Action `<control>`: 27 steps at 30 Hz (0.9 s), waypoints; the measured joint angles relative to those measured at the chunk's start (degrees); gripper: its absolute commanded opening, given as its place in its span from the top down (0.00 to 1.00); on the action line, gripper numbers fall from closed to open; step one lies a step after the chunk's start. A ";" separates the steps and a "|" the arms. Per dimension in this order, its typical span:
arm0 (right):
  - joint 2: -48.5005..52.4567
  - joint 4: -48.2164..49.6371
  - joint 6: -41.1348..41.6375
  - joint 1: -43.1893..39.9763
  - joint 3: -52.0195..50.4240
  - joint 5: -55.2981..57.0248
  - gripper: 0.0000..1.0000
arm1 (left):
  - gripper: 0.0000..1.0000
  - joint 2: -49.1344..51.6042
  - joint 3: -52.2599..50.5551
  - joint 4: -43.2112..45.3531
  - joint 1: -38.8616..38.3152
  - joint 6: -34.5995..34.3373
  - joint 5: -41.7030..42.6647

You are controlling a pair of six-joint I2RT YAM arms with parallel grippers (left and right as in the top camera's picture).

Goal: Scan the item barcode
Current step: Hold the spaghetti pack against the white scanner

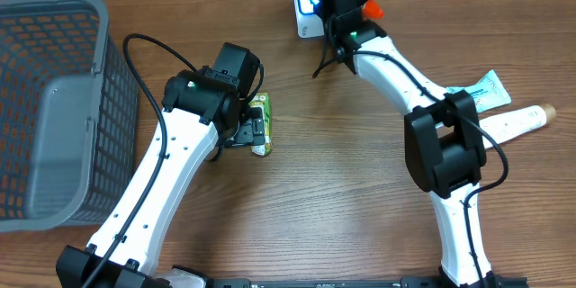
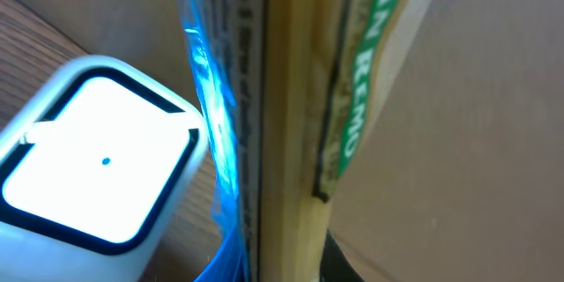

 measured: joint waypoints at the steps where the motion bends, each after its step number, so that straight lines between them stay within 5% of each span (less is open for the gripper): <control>1: 0.13 0.90 -1.03 0.39 0.00 0.22 0.96 | 0.01 0.00 0.02 0.00 0.00 0.00 0.00; 27: 0.15 2.69 -8.90 4.48 0.02 1.86 0.96 | 0.00 0.00 0.02 0.02 0.00 0.00 0.00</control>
